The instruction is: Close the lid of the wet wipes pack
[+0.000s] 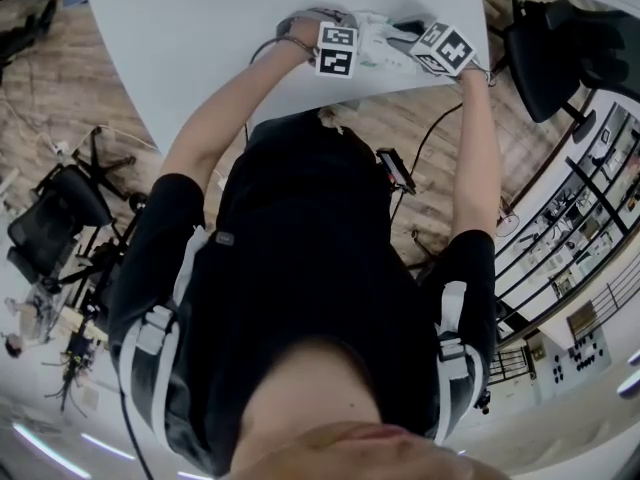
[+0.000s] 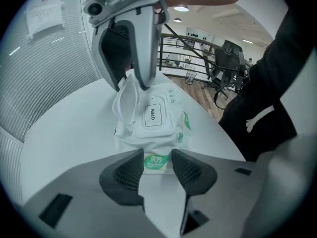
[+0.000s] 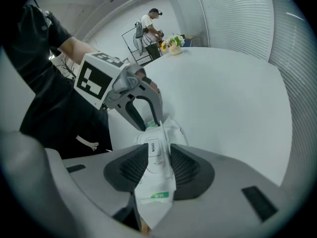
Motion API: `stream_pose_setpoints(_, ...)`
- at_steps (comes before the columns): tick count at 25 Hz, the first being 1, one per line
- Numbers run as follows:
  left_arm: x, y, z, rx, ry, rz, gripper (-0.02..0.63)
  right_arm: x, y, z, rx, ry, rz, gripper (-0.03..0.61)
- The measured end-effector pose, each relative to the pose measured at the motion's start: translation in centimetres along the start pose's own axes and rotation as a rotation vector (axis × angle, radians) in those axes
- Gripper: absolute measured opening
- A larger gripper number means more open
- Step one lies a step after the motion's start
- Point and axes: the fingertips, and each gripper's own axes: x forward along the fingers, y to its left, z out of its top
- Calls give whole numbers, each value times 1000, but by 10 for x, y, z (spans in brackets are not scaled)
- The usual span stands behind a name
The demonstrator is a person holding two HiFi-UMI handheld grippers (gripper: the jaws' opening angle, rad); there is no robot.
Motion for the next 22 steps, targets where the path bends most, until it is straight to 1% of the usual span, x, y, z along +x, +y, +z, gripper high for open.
stream_pose_setpoints(5, -1, 0, 2, -1, 9, 4, 189, 8, 30, -12, -13, 0, -1, 164)
stream_pose_setpoints(11, -2, -2, 1, 6, 19, 5, 187, 17, 46, -16, 37, -38, -25, 175)
stream_pose_setpoints(14, 1, -1, 4, 5, 17, -2, 187, 25, 44, -24, 47, -30, -69, 169)
stream_pose_setpoints(17, 1, 0, 4, 11, 23, -6, 187, 33, 40, -31, 65, -10, -120, 138)
stream_pose_setpoints(19, 1, 1, 5, 12, 21, -3, 187, 36, 35, -34, 86, 1, -156, 106)
stream_pose_setpoints(22, 1, 2, 4, 8, 14, -6, 187, 40, 31, -35, 109, 11, -201, 95)
